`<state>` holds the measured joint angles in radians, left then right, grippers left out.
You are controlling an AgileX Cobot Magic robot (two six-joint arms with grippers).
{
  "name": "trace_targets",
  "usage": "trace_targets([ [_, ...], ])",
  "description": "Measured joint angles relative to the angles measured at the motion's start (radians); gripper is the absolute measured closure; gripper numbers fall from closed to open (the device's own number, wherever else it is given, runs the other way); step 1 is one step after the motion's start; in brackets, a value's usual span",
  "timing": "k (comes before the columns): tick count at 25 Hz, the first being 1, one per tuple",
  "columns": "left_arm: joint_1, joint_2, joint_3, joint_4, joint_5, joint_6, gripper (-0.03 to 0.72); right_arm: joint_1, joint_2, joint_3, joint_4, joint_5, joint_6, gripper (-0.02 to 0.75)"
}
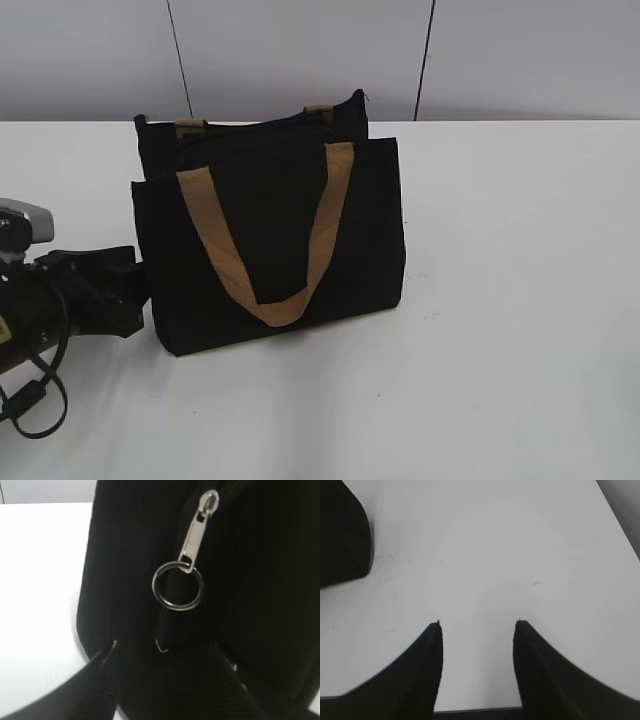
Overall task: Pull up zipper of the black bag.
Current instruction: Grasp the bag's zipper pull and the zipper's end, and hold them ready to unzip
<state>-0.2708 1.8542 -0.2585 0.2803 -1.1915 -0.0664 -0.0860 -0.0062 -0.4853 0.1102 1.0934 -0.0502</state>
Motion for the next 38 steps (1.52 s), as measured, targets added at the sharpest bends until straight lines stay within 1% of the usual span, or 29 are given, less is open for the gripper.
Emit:
trace_targets([
  [4,0.000,0.055,-0.048,0.012,0.000,0.000,0.279,0.000,0.000,0.000,0.000,0.000,0.000,0.374],
  [7,0.000,0.096,-0.082,0.029,-0.001,0.000,0.300,0.000,0.000,0.000,0.000,0.000,0.000,0.374],
  [13,0.002,0.119,-0.092,0.042,-0.014,0.000,0.439,0.000,0.000,0.000,0.000,0.000,0.000,0.374],
  [14,0.002,0.119,-0.093,0.039,-0.018,0.000,0.479,0.000,0.000,0.000,0.000,0.000,0.000,0.374],
  [34,0.002,0.119,-0.093,0.039,-0.019,0.000,0.488,0.000,0.000,0.000,0.000,0.000,0.000,0.374],
  [36,0.002,0.119,-0.093,0.038,-0.019,0.000,0.533,0.000,0.000,0.000,0.000,0.000,0.000,0.374],
  [38,0.002,0.119,-0.093,0.032,-0.019,0.000,0.627,0.000,0.000,0.000,0.000,0.000,0.000,0.374],
])
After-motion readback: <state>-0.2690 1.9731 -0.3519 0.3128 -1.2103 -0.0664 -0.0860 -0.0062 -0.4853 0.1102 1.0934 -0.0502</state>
